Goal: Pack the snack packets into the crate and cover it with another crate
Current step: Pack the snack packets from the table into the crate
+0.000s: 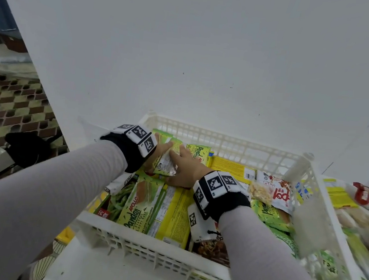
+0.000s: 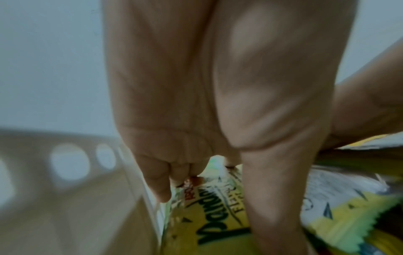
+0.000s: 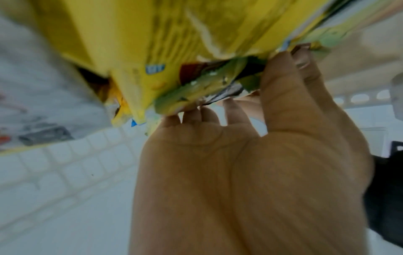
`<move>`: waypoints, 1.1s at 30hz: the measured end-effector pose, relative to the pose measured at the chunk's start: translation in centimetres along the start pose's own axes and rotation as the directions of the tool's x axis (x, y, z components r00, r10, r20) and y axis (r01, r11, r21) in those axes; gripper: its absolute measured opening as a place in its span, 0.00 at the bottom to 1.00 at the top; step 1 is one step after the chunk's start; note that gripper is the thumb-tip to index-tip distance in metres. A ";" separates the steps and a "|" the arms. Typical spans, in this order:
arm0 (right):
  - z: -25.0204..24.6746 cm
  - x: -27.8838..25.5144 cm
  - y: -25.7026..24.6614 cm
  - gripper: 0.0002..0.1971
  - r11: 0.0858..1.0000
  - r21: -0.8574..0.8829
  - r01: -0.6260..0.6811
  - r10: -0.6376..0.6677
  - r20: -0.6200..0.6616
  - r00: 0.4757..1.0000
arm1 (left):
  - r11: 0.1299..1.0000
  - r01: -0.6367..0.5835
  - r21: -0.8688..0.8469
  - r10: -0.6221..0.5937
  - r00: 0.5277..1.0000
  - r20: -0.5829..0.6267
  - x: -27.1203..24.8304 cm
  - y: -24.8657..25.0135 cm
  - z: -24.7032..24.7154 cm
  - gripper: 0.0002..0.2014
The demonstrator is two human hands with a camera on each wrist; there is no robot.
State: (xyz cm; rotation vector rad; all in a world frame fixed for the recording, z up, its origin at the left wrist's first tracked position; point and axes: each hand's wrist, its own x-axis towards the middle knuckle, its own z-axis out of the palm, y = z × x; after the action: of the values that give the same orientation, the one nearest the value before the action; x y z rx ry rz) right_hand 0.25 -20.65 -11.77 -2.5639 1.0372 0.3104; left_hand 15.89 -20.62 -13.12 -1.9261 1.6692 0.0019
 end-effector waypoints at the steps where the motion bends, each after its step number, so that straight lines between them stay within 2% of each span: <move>1: -0.2 -0.1 0.2 0.44 1.000 0.027 0.011 -0.011 -0.009 1.000 | 1.000 0.002 -0.001 -0.002 1.000 0.010 -0.2 0.1 -0.2 0.59; 4: -0.5 -0.4 0.4 0.43 0.996 0.085 0.026 -0.023 -0.028 0.999 | 0.999 -0.005 0.037 0.005 1.000 0.023 -0.4 0.0 -0.8 0.60; 7: -1.1 -0.9 0.6 0.35 0.972 0.226 0.064 -0.037 -0.121 0.992 | 0.999 -0.024 0.034 0.022 0.999 0.049 -1.6 0.1 -2.4 0.60; 8: -1.5 -1.1 0.8 0.34 0.947 0.311 0.084 -0.034 -0.162 0.986 | 0.999 -0.050 0.021 0.048 0.997 0.063 -2.0 0.2 -3.4 0.57; 10: -2.6 -1.8 1.4 0.29 0.886 0.443 0.138 -0.017 -0.267 0.964 | 0.991 -0.124 -0.046 0.126 0.991 0.055 -2.9 0.5 -5.6 0.46; 11: -3.2 -2.1 1.9 0.26 0.856 0.490 0.165 0.001 -0.321 0.947 | 0.982 -0.157 -0.101 0.159 0.987 0.012 -3.5 0.6 -6.8 0.40; 13: -4.4 -3.1 3.2 0.21 0.768 0.610 0.196 0.078 -0.391 0.917 | 0.927 -0.182 -0.328 0.145 0.980 -0.134 -4.8 0.9 -8.7 0.32; 14: -5.0 -3.8 4.1 0.19 0.712 0.674 0.195 0.140 -0.408 0.902 | 0.860 -0.209 -0.466 0.121 0.970 -0.212 -5.1 1.3 -9.4 0.28; 15: -5.4 -4.4 5.2 0.17 0.667 0.722 0.187 0.208 -0.420 0.883 | 0.752 -0.246 -0.611 0.100 0.960 -0.263 -5.3 1.9 -9.8 0.25; 17: -5.6 -5.8 7.8 0.14 0.627 0.771 0.115 0.362 -0.419 0.833 | 0.433 -0.292 -0.853 0.119 0.956 -0.267 -5.4 4.2 -10.4 0.17; 18: -5.5 -6.5 9.1 0.12 0.626 0.778 0.058 0.436 -0.410 0.801 | 0.282 -0.289 -0.915 0.142 0.956 -0.258 -5.4 5.6 -10.6 0.13; 19: -5.2 -7.2 10.3 0.11 0.627 0.779 -0.004 0.503 -0.401 0.766 | 0.165 -0.275 -0.947 0.162 0.955 -0.249 -5.4 7.0 -10.7 0.09; 21: -4.3 -8.6 12.0 0.09 0.619 0.775 -0.126 0.609 -0.372 0.701 | 0.036 -0.229 -0.973 0.205 0.954 -0.217 -4.7 9.8 -10.7 0.05; 22: -3.9 -9.1 12.6 0.09 0.620 0.761 -0.191 0.644 -0.354 0.679 | 0.018 -0.205 -0.979 0.221 0.955 -0.196 -4.4 11.0 -10.8 0.05; 24: -3.1 -9.9 13.4 0.10 0.621 0.712 -0.327 0.693 -0.304 0.654 | 0.036 -0.168 -0.985 0.247 0.957 -0.154 -3.7 13.0 -10.8 0.06; 26: -2.8 -10.6 13.7 0.06 0.611 0.667 -0.426 0.707 -0.217 0.673 | 0.080 -0.151 -0.985 0.278 0.953 -0.123 -3.4 14.5 -10.9 0.04; 29: -2.3 -11.1 13.9 0.06 0.613 0.559 -0.559 0.718 -0.097 0.689 | 0.131 -0.157 -0.979 0.314 0.943 -0.109 -2.9 16.1 -11.0 0.08; 33: -1.2 -11.4 14.6 0.20 0.603 0.610 -0.514 0.662 -0.023 0.749 | 0.196 -0.155 -0.968 0.330 0.940 -0.084 -2.4 17.3 -11.2 0.08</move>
State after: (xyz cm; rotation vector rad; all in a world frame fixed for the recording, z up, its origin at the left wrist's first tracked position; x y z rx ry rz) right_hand -18.06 -23.74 -10.47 -1.6679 1.7663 -0.1701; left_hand -4.42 -23.97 -10.26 -2.2602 2.0390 1.7118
